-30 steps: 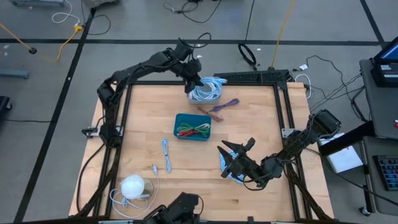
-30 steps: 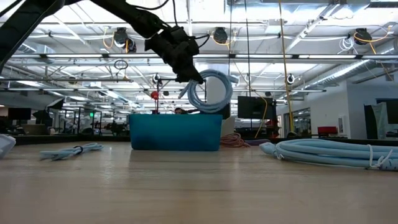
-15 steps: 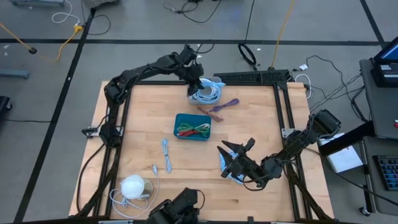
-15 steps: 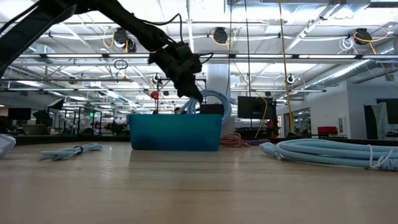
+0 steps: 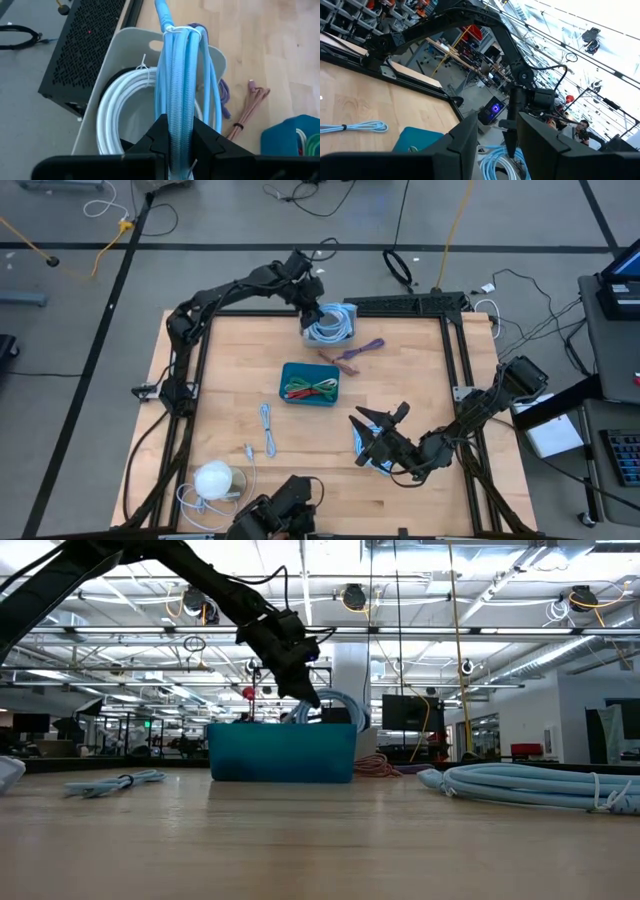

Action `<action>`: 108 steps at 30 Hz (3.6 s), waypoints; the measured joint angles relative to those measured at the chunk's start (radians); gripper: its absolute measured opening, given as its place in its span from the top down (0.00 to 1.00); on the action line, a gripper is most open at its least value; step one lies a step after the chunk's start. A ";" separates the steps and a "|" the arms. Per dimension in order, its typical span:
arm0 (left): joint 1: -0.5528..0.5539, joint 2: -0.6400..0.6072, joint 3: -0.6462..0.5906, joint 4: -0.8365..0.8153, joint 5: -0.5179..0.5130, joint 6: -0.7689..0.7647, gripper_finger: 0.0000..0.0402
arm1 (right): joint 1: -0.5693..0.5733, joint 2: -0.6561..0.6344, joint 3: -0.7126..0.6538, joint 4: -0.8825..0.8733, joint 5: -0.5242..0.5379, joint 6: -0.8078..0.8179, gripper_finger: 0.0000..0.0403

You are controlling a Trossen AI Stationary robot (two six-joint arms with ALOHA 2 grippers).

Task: Pick & Place USB Port
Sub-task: Put the blue HDMI cable into the gray bin

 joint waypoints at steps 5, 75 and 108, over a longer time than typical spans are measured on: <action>0.005 -0.005 0.000 0.011 -0.016 0.001 0.90 | 0.000 0.000 0.000 0.000 -0.001 0.004 0.68; -0.065 -0.008 0.001 -0.039 -0.366 -0.026 0.92 | 0.000 0.000 0.000 0.001 0.000 0.003 0.68; -0.088 -0.006 0.000 0.036 -0.352 -0.071 0.51 | 0.000 0.000 0.000 0.002 0.002 0.012 0.68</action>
